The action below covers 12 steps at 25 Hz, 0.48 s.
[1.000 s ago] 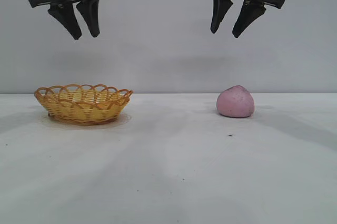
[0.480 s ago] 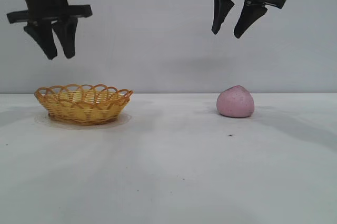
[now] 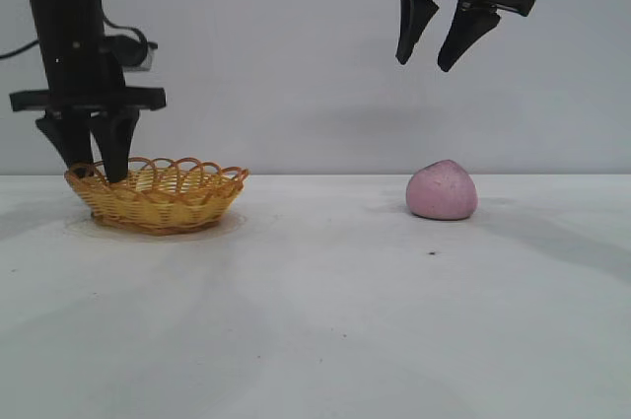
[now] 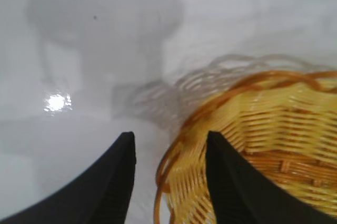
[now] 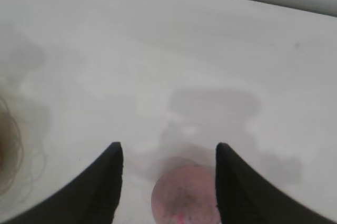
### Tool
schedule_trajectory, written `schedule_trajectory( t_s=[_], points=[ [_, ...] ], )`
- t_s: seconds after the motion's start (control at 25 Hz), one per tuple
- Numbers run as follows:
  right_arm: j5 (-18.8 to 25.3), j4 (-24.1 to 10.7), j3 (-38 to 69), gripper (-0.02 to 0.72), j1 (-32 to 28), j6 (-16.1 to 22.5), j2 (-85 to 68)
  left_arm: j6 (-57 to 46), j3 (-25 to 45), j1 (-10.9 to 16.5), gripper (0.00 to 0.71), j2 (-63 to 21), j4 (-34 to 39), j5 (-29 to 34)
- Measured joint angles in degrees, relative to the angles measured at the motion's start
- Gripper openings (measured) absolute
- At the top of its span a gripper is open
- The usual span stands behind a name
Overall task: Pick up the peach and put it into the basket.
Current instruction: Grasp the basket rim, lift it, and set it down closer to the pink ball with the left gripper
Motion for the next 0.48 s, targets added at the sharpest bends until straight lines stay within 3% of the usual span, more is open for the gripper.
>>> schedule_trajectory(
  t_s=[0.04, 0.16, 0.24, 0.36, 0.48],
  points=[
    [0.02, -0.12, 0.00, 0.396, 0.06, 0.00, 0.00, 0.09, 0.93, 0.08, 0.000, -0.80, -2.05, -0.33],
    [0.59, -0.12, 0.00, 0.396, -0.82, -0.11, 0.00, 1.75, 7.14, 0.46, 0.000, -4.44, -10.43, -3.97],
    [1.10, -0.21, 0.00, 0.396, -1.51, -0.11, 0.00, 4.84, 14.42, 0.46, 0.000, -8.44, -18.09, -8.06],
    [1.59, -0.24, 0.00, 0.396, -2.21, -0.11, 0.00, 14.92, 29.79, 0.46, 0.000, -15.47, -36.13, -14.64],
    [1.67, -0.14, 0.00, 0.396, -2.29, -0.11, 0.00, 25.22, 41.97, -0.96, 0.000, -21.36, -49.37, -20.38]
  ],
)
